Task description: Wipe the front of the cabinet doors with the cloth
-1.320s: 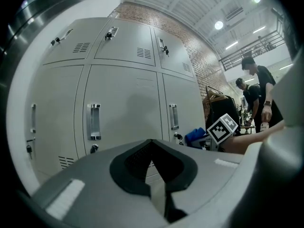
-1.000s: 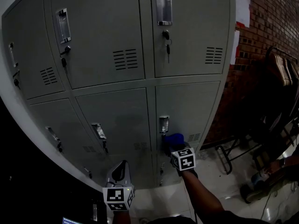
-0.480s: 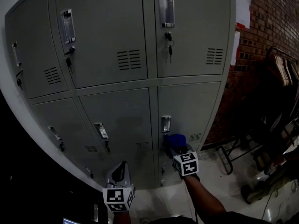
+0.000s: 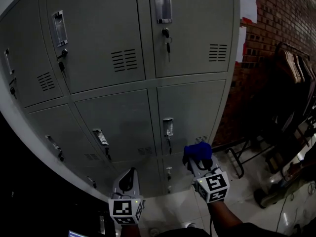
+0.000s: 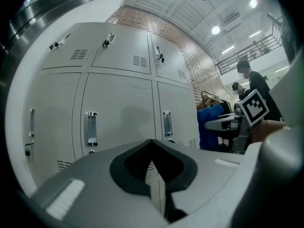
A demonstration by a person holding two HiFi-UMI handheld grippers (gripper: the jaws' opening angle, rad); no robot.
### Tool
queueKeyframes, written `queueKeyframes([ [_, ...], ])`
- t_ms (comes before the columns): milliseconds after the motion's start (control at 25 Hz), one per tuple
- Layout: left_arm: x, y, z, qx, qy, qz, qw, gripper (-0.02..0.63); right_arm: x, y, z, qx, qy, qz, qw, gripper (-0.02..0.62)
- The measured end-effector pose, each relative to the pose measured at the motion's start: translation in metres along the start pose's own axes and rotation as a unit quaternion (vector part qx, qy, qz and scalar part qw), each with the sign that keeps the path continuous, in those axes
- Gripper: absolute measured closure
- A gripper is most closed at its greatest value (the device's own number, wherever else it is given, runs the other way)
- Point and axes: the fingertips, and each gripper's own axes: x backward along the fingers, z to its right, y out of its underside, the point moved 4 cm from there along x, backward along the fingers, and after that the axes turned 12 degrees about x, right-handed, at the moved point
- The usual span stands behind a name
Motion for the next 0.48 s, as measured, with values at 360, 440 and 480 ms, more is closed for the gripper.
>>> queueKeyframes([
  [360, 0.004, 0.003, 0.004, 0.000, 0.004, -0.003, 1.0000, 0.592, 0.015, -0.010, -0.004, 0.005, 0.004, 0.013, 1.000, 0.491],
  [440, 0.005, 0.004, 0.005, 0.000, 0.003, -0.002, 1.0000, 0.592, 0.017, -0.011, -0.006, 0.006, 0.002, 0.016, 1.000, 0.491],
  [480, 0.005, 0.004, 0.005, 0.000, 0.003, -0.003, 1.0000, 0.592, 0.018, -0.011, -0.007, 0.006, 0.000, 0.017, 1.000, 0.491],
])
